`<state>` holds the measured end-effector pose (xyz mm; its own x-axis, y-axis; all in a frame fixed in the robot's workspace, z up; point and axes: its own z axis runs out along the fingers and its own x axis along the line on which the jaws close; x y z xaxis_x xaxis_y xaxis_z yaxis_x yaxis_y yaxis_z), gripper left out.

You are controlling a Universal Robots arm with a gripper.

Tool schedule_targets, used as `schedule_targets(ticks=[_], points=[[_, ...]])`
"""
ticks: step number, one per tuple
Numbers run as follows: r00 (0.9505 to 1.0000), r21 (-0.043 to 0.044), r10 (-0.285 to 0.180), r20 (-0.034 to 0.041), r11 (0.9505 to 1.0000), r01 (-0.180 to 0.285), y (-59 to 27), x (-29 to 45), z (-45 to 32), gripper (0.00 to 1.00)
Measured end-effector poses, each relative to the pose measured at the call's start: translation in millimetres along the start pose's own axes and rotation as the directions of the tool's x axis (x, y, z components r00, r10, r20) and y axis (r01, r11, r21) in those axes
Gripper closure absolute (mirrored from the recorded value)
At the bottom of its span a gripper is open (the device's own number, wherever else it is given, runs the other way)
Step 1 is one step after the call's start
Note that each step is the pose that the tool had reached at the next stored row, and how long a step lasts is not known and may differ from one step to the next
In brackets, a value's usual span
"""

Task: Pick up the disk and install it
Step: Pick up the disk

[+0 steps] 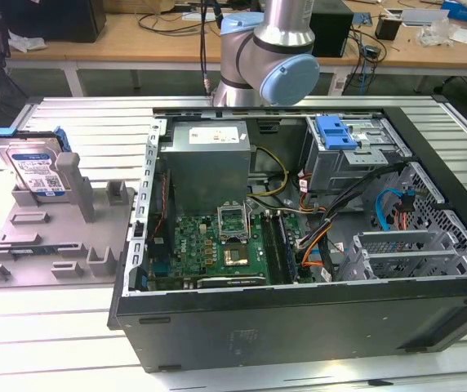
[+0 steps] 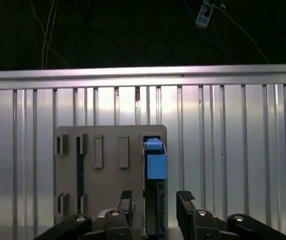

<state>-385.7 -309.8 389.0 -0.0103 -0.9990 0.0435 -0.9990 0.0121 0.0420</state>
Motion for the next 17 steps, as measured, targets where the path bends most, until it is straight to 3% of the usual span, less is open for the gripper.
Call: schedule_targets(ticks=[10, 17], points=[[0.9998, 0.0193, -0.019, -0.0007, 0.9996, 0.019, 8.0, -0.7, 7.6, 0.52], [0.9995, 0.0206, -0.032, 0.0003, 0.9993, 0.032, 8.1, -2.1, 16.8, 0.52]])
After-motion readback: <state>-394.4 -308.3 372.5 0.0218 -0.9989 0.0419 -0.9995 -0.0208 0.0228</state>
